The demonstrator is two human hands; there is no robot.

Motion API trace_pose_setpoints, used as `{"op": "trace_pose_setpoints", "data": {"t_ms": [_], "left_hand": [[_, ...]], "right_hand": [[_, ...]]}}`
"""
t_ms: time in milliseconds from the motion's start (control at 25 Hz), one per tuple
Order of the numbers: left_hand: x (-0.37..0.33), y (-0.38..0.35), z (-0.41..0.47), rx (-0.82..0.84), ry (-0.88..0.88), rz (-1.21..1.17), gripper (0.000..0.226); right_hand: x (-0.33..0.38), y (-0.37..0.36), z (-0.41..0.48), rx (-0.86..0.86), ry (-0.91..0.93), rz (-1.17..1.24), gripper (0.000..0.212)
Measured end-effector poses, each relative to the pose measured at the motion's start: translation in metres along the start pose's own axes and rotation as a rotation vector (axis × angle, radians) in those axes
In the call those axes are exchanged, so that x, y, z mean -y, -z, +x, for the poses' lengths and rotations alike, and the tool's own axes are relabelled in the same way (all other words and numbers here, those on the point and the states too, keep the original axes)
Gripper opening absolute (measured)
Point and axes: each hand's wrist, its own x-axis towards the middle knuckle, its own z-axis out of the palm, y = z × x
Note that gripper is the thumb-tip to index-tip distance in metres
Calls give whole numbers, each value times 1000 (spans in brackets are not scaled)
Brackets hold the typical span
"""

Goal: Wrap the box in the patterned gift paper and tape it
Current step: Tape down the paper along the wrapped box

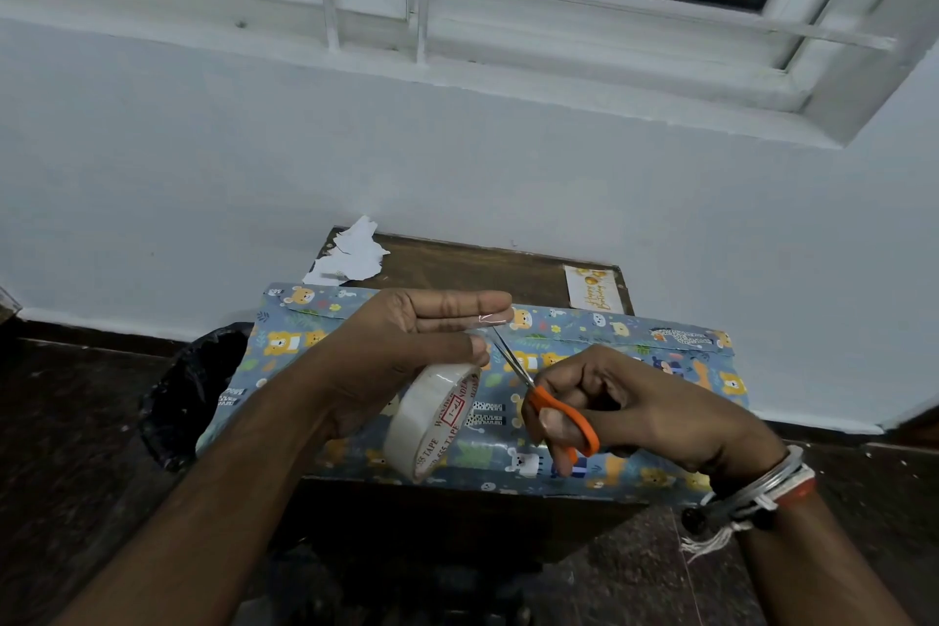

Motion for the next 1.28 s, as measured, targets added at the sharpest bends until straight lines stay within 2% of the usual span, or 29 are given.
{"op": "trace_pose_setpoints", "data": {"t_ms": [320,640,1280], "left_hand": [[-2,-1,-1,56,43,19,41],[-1,-1,-2,72,71,50,40],[-2,-4,-3,87,75,9,42]], "right_hand": [[-1,1,-1,28,11,26,15],[-6,5,0,10,24,12,22],[-2,6,-4,-35,28,-29,9]]}}
